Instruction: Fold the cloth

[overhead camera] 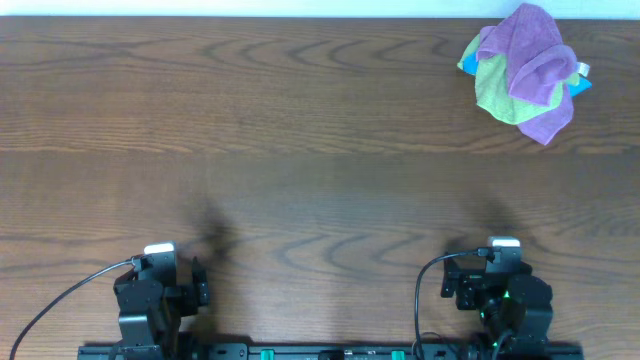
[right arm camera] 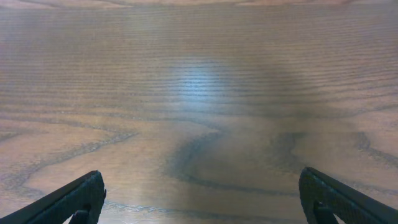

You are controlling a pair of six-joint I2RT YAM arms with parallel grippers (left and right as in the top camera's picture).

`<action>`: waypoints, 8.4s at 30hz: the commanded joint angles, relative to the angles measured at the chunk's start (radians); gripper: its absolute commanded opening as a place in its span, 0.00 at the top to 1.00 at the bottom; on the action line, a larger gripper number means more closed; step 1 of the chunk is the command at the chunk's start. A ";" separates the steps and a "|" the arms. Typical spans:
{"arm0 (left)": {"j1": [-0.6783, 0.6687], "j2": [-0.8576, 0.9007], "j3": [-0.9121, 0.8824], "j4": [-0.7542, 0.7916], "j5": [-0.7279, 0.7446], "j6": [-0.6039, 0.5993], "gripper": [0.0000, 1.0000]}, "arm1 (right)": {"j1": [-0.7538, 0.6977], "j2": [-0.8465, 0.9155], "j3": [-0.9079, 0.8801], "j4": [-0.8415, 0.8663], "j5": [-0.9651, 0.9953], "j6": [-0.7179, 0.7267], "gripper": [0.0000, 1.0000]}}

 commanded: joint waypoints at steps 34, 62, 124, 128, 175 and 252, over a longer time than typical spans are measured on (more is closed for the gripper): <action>-0.004 -0.009 -0.005 -0.049 0.001 0.024 0.04 | 0.008 -0.011 -0.014 -0.001 0.011 -0.011 0.01; -0.004 -0.009 -0.005 -0.049 0.001 0.024 0.05 | -0.054 0.584 0.475 -0.013 0.022 0.187 0.01; -0.004 -0.009 -0.005 -0.049 0.001 0.024 0.05 | -0.161 2.179 1.515 0.561 0.202 0.682 0.49; -0.004 -0.009 -0.005 -0.049 0.001 0.024 0.04 | -0.159 2.155 1.516 0.576 0.206 0.583 0.99; -0.004 -0.009 -0.005 -0.049 0.001 0.025 0.05 | 0.803 1.542 1.515 -0.274 0.013 0.191 0.98; -0.004 0.063 0.043 0.298 0.585 -0.574 0.04 | 0.351 1.713 0.981 0.257 -0.117 0.460 0.99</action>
